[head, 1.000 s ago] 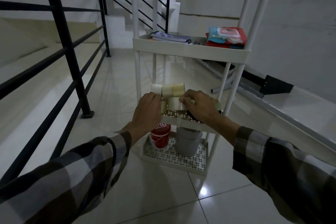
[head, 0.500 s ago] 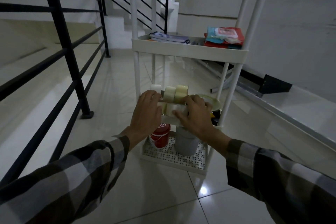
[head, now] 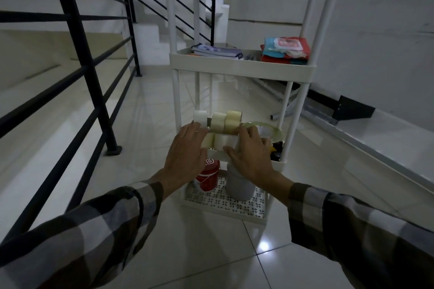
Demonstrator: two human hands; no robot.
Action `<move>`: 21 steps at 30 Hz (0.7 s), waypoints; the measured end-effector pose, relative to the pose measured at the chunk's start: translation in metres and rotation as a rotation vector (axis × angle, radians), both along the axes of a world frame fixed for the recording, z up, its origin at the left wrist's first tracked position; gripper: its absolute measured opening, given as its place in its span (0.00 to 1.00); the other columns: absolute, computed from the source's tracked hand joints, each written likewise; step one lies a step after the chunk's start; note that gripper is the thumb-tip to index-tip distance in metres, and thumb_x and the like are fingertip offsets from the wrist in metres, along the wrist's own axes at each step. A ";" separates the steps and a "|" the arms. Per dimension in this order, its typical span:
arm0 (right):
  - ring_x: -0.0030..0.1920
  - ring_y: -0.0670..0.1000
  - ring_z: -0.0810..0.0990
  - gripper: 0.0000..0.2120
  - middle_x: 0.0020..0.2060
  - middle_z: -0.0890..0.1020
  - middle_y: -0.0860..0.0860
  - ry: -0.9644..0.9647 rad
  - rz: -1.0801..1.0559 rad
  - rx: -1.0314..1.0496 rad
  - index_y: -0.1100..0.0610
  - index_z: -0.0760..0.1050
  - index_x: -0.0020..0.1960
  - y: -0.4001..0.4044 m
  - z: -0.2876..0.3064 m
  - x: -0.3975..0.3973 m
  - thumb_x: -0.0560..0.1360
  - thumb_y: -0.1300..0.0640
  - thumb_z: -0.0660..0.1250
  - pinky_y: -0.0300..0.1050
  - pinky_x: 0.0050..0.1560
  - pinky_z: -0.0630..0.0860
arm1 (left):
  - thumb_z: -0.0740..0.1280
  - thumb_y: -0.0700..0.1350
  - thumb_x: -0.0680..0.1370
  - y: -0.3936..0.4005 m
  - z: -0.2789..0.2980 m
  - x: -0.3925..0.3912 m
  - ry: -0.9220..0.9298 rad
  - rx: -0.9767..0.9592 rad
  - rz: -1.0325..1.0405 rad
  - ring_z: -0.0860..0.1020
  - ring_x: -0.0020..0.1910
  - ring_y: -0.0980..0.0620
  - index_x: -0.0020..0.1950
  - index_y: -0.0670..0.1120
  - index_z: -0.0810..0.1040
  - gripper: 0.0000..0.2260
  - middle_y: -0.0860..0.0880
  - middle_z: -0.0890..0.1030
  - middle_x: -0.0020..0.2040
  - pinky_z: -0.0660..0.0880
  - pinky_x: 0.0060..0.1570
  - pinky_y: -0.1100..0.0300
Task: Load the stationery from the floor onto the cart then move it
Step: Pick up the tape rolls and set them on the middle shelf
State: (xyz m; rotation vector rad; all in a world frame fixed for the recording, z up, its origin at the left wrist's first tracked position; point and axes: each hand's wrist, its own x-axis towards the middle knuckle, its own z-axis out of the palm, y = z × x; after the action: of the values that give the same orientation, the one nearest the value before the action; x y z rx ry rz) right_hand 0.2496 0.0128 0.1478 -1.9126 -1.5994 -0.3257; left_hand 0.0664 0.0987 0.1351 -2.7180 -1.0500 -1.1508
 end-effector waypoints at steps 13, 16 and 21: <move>0.69 0.56 0.68 0.33 0.68 0.69 0.53 -0.104 0.071 -0.142 0.49 0.66 0.74 -0.040 0.006 -0.007 0.73 0.38 0.65 0.60 0.68 0.65 | 0.69 0.45 0.78 -0.027 0.004 -0.027 0.086 0.065 -0.085 0.68 0.76 0.44 0.75 0.44 0.71 0.25 0.43 0.71 0.75 0.67 0.74 0.42; 0.70 0.57 0.66 0.34 0.69 0.68 0.54 -0.094 0.069 -0.169 0.49 0.65 0.75 -0.052 0.015 -0.010 0.73 0.37 0.63 0.61 0.69 0.64 | 0.66 0.52 0.79 -0.042 -0.003 -0.030 0.101 0.019 -0.036 0.64 0.79 0.42 0.77 0.45 0.69 0.27 0.42 0.68 0.78 0.59 0.77 0.38; 0.69 0.56 0.66 0.31 0.68 0.67 0.53 -0.063 0.124 -0.123 0.50 0.67 0.75 -0.069 0.025 -0.009 0.75 0.40 0.65 0.61 0.69 0.64 | 0.59 0.57 0.80 -0.054 0.009 -0.032 0.109 0.020 -0.041 0.63 0.80 0.42 0.78 0.45 0.68 0.29 0.42 0.68 0.78 0.57 0.78 0.35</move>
State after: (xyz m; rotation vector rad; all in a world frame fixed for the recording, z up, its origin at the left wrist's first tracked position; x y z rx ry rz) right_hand 0.2402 -0.0564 0.1726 -1.8994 -1.8079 -0.2432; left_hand 0.0344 0.0449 0.1437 -2.7635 -0.9689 -0.9992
